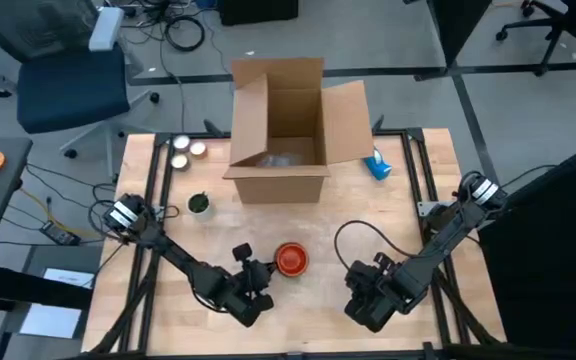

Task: Wrap mug
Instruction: Put the black cup on the transparent bubble wrap

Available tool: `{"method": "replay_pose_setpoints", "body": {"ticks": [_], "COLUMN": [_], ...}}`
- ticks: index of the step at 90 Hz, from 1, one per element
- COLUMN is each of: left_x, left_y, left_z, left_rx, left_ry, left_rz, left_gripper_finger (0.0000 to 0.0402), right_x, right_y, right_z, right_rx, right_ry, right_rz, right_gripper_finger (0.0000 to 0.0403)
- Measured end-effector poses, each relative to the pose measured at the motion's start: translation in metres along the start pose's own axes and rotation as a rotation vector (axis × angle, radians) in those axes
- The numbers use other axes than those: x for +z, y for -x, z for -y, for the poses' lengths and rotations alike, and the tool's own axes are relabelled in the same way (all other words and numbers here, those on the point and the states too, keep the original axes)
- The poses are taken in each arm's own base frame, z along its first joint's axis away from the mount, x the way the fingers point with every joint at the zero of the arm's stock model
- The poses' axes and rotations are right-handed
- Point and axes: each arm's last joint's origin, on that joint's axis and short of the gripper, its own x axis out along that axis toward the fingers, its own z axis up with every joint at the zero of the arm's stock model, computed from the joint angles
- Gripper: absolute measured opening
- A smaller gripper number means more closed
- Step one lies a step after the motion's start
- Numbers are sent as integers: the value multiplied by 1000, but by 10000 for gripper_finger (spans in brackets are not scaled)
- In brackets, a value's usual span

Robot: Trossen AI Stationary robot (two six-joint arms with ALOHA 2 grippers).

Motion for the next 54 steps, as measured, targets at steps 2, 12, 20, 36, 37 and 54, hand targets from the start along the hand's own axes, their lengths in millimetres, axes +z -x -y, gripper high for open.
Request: {"method": "replay_pose_setpoints", "body": {"ticks": [2,12,20,36,37,54], "left_x": [4,22,28,34,34,42], "left_y": [1,3,-5,-24,-24,-33], "left_z": [1,2,-6,-24,-24,-37], "left_rx": [-4,-4,4,-112,-116,-184], "left_ry": [-25,-145,-233,-276,-279,-272], "left_rz": [6,24,-4,-126,-130,-169], "left_gripper_finger": [46,45,45,45,45,45], "right_x": [0,-1,-3,-10,-11,-22], "right_y": [0,1,1,1,0,-13], "right_z": [0,-4,-8,-17,-18,-23], "right_rx": [4,38,76,147,151,158], "right_ry": [-1,10,19,48,53,105], "right_rz": [1,7,14,48,48,38], "right_gripper_finger": [122,122,122,122,122,122]}}
